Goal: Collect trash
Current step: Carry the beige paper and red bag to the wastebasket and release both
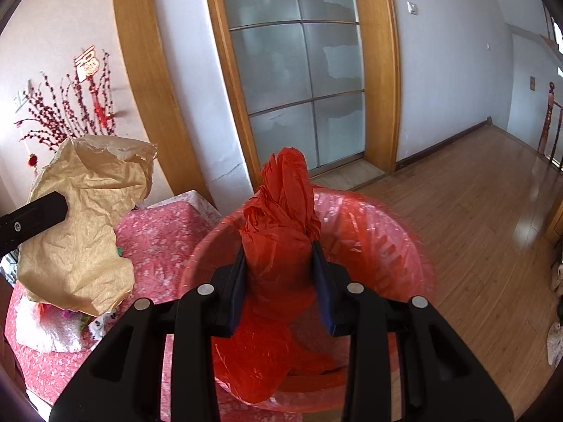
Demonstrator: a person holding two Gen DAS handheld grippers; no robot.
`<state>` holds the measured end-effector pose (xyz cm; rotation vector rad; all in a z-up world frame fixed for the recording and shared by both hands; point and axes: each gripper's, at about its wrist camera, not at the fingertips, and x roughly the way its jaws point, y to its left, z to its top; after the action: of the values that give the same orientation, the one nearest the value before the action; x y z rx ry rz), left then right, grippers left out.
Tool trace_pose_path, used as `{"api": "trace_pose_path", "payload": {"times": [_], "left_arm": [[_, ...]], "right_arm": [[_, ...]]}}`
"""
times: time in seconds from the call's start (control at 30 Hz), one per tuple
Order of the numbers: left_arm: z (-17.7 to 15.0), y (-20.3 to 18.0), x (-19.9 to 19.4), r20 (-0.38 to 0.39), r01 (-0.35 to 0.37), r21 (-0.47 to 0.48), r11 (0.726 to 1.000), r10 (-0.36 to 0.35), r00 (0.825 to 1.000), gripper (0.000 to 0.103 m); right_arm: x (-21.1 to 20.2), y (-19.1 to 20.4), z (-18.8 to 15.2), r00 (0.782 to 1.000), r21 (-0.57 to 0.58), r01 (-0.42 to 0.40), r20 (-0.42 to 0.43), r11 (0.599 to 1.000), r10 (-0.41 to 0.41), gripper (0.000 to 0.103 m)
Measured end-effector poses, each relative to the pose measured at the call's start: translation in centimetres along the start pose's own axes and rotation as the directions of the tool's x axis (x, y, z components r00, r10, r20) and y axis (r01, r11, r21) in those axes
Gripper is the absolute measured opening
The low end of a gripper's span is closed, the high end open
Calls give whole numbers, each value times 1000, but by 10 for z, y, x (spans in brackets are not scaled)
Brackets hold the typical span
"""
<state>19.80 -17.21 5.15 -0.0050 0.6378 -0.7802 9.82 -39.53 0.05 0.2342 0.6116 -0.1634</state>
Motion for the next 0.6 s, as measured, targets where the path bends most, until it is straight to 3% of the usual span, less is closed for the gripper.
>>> {"api": "trace_pose_path", "payload": {"times": [0.33, 0.6], "left_arm": [[2, -18, 46, -51, 59, -7, 998, -59, 997, 3], [-3, -19, 77, -92, 51, -23, 998, -53, 994, 4]], "right_arm": [[8, -26, -3, 999, 35, 44, -16, 998, -43, 36], [17, -36, -7, 998, 43, 59, -34, 997, -58, 40]]}}
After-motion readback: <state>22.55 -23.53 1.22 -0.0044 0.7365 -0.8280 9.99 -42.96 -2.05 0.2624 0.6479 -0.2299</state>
